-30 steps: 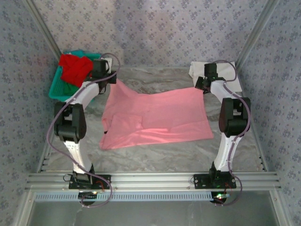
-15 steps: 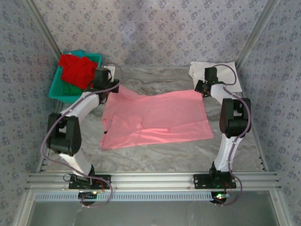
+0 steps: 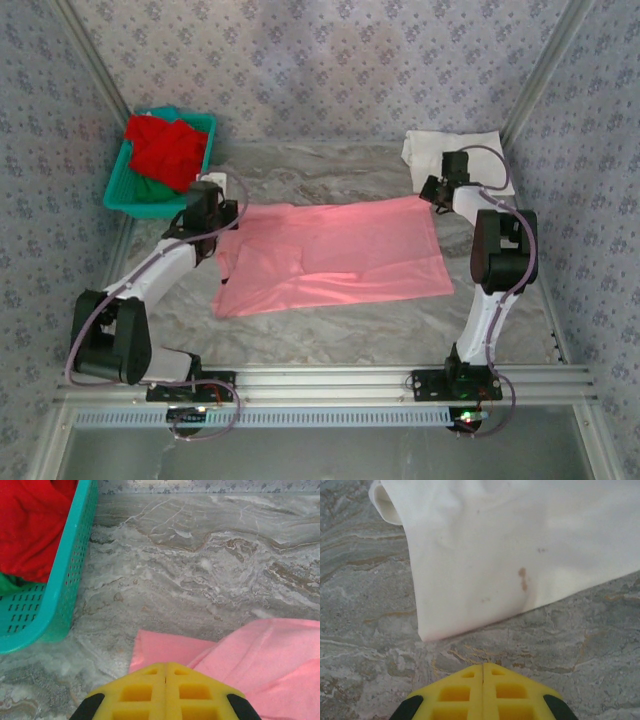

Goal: Fold and stack the t-shirts

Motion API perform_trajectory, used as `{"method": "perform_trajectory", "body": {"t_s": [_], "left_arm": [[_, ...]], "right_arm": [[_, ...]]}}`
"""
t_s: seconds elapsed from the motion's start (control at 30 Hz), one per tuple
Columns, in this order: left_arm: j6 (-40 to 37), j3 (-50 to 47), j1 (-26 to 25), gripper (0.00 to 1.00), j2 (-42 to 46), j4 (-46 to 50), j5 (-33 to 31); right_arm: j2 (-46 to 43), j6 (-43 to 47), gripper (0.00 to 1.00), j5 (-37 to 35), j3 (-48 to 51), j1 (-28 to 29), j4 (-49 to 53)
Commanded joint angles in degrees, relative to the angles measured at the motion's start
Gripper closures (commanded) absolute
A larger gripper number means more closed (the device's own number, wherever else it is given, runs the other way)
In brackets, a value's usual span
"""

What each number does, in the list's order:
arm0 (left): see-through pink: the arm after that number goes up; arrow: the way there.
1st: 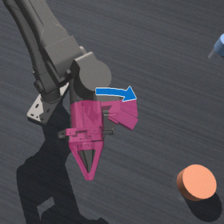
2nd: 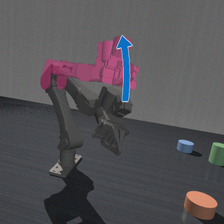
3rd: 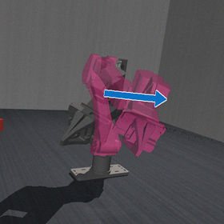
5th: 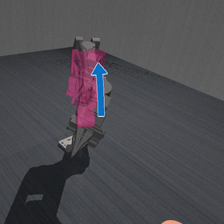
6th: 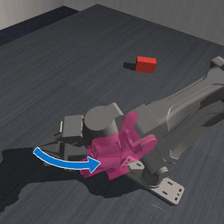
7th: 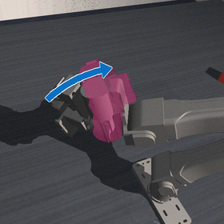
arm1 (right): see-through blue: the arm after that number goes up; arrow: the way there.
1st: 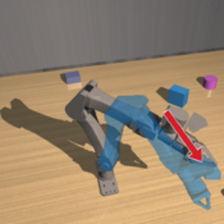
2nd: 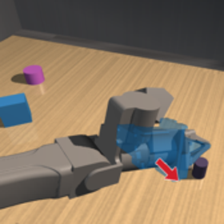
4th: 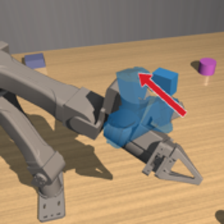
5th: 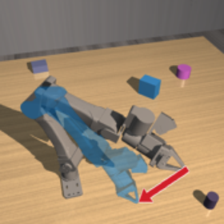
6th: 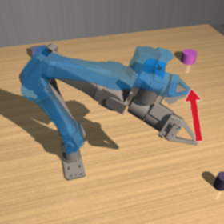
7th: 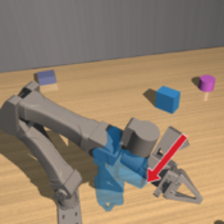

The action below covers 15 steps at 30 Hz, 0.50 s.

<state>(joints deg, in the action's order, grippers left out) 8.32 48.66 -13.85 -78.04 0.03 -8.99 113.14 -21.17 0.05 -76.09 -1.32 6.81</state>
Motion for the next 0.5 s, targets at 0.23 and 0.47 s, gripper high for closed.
{"method": "perform_trajectory", "body": {"t_s": [0.23, 0.47], "left_arm": [[3.79, -2.45, -0.92, 1.00, 6.98, 3.55, -3.53], [5.00, -4.71, -1.35, 1.00, 8.52, 4.83, -3.12]], "right_arm": [[-4.48, -2.46, 1.00, 0.69, 2.15, -0.67, -0.90], [-5.26, -3.27, 1.00, 0.20, 4.22, -0.64, -0.23]]}}
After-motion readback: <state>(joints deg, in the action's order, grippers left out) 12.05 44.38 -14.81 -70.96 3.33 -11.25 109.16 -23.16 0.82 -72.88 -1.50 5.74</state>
